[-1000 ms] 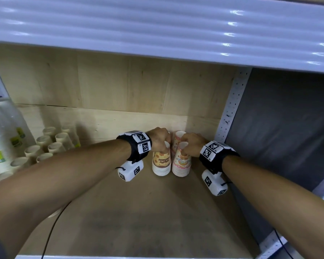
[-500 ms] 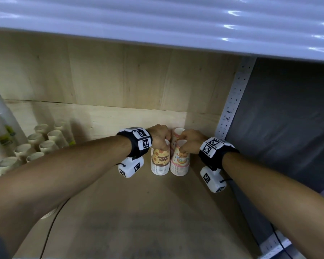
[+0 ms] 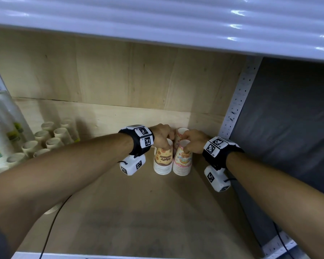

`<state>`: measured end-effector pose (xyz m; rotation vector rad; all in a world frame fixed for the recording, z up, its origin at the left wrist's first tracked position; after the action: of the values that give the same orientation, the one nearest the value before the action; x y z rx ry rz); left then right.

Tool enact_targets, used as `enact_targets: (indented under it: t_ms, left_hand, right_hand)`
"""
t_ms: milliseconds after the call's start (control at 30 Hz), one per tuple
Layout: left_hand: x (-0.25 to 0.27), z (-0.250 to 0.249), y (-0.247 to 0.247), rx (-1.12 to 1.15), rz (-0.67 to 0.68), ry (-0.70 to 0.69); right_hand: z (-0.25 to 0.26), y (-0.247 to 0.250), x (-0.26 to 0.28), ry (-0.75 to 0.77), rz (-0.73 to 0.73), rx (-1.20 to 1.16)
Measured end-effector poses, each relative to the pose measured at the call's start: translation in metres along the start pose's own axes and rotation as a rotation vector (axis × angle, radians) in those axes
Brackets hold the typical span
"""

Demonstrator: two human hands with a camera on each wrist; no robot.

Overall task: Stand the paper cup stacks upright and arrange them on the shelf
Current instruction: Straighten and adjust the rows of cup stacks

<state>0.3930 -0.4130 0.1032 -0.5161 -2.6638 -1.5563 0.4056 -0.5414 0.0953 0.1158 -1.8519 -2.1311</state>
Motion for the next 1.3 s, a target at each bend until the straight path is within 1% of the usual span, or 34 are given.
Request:
enact_targets:
  t_ms: [133,300,433,600,767,967,1200,1300]
  left_hand:
    - [0.011,0.002,0.016,-0.011,-0.015,0.014]
    - [0.039,0.009,0.055,-0.078,-0.064,0.069]
    - [0.069,0.025,0.087,-0.091,-0.094,0.16]
    - [0.116,0.052,0.121,-0.119,-0.129,0.271]
    - [0.166,0.09,0.142,-0.124,-0.148,0.381]
    - [0.222,0.134,0.148,-0.167,-0.118,0.49]
    - [0.282,0.18,0.14,-0.147,-0.123,0.616]
    - [0.3,0.198,0.136,-0.114,-0.13,0.652]
  right_hand:
    - [0.015,0.022,0.005,0.023,-0.053,0.057]
    - [0.049,0.053,0.011,0.082,-0.121,0.135]
    - [0.089,0.063,0.006,0.15,-0.15,0.164]
    - [0.154,0.066,0.01,0.264,-0.152,0.153]
    - [0.226,0.059,0.021,0.386,-0.131,0.116]
    - [0.308,0.039,0.044,0.58,-0.108,0.102]
    - [0.376,0.004,0.071,0.719,-0.049,0.097]
    - [0.399,-0.011,0.077,0.752,-0.012,0.098]
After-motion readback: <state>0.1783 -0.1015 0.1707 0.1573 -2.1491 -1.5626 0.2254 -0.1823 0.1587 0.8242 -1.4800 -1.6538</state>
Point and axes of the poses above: each hand's wrist, its own x-axis away from the middle knuckle, its own y-axis out of the back of the hand, z = x × y, the point moved 8 cm from there along -x, towards the middle knuckle, and after that the axes turned 15 degrees about x, right-handed, at the moved point
